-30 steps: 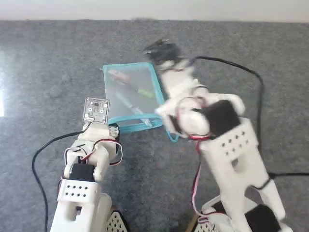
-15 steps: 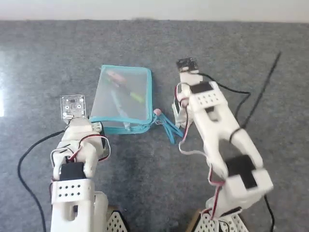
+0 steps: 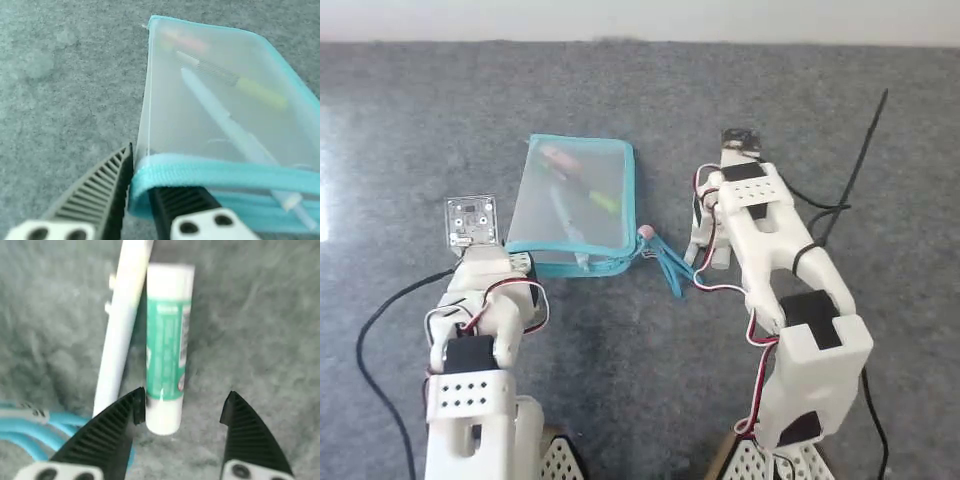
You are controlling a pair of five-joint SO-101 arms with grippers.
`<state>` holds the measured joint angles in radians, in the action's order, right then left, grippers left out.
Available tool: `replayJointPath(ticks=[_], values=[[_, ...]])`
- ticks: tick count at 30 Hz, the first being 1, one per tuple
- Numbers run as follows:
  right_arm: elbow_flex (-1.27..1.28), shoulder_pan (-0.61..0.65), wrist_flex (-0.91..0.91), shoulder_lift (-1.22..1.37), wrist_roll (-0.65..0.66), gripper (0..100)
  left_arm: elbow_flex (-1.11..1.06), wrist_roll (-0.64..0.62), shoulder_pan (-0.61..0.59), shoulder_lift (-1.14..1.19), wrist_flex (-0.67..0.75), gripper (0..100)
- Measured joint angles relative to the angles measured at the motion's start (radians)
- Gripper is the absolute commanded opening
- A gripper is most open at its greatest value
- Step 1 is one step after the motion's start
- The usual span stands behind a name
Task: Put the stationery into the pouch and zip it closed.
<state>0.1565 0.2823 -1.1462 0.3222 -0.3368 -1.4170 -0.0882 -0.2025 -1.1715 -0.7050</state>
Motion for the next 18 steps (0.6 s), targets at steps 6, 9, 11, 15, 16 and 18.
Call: replayJointPath(ticks=[6, 9, 11, 15, 16, 18], values=[[0.041, -0.002, 0.066, 0.0, -0.006, 16.7, 0.0, 0.0, 0.0, 0.0, 0.0, 1], [0.044, -0.025, 0.066, 0.0, -0.006, 7.4, 0.0, 0.0, 0.0, 0.0, 0.0, 1], [0.048, -0.037, 0.06, 0.0, -0.006, 5.3, 0.0, 0.0, 0.0, 0.0, 0.0, 1], [0.074, -0.054, 0.048, -0.003, 0.044, 2.9, 0.0, 0.0, 0.0, 0.0, 0.0, 1], [0.074, -0.057, 0.028, -0.003, 0.066, 1.9, 0.0, 0.0, 0.0, 0.0, 0.0, 1], [0.066, -0.071, -0.029, -0.006, 0.114, 0.8, 0.0, 0.0, 0.0, 0.0, 0.0, 1]])
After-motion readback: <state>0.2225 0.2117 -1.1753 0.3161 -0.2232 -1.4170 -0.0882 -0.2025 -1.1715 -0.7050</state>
